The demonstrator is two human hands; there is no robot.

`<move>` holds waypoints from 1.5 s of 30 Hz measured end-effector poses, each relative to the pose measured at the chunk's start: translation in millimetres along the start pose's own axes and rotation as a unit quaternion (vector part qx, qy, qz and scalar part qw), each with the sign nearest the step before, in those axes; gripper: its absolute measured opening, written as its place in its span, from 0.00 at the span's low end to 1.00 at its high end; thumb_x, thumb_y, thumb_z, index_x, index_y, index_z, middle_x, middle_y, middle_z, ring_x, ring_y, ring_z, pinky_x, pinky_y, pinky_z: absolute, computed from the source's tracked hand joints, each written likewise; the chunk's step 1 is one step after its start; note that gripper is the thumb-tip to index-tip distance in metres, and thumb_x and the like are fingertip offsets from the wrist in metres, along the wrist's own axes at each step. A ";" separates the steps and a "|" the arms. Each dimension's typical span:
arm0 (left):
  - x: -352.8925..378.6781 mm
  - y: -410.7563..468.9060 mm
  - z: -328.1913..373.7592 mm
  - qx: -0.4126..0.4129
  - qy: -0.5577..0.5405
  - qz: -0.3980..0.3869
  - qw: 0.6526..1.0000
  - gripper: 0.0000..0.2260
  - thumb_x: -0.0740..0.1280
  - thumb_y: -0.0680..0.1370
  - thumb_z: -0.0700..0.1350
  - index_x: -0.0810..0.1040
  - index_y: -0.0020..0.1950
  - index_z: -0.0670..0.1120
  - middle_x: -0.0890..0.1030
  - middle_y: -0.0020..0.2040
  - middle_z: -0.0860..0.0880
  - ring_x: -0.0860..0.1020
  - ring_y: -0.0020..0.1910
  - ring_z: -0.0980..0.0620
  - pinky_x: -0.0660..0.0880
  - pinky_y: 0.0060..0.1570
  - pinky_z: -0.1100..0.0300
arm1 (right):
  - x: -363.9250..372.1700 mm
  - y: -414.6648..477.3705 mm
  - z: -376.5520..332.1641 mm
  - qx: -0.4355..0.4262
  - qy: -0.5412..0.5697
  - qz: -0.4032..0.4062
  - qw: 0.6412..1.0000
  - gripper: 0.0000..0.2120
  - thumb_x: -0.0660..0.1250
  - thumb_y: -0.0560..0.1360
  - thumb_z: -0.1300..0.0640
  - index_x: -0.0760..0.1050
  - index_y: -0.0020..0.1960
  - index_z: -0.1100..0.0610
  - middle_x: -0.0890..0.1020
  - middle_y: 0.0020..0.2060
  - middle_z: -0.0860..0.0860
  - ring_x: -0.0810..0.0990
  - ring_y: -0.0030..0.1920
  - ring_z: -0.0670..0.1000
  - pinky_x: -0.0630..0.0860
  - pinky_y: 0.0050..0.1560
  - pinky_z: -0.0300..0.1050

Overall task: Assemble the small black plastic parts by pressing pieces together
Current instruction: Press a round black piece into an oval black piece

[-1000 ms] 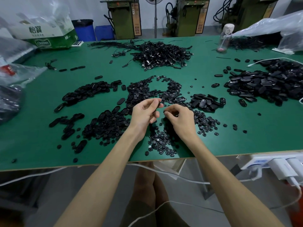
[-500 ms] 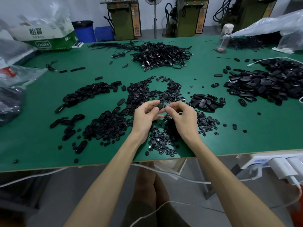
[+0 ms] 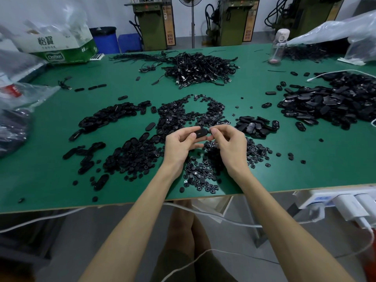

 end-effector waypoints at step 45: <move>-4.3 0.0 1.0 0.022 -0.025 0.038 0.999 0.11 0.70 0.81 0.34 0.78 0.62 0.40 0.79 0.45 0.42 0.87 0.49 0.42 0.84 0.46 0.55 | 4.8 3.2 7.9 0.000 0.091 -0.054 0.994 0.03 0.74 0.78 0.59 0.83 0.51 0.56 0.86 0.43 0.50 0.83 0.43 0.45 0.78 0.47 0.38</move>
Point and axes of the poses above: each hand's wrist, its own y-axis towards the middle knuckle, its own x-axis out of the palm, z = x × y, the point moved 5 cm from there along y, towards the middle knuckle
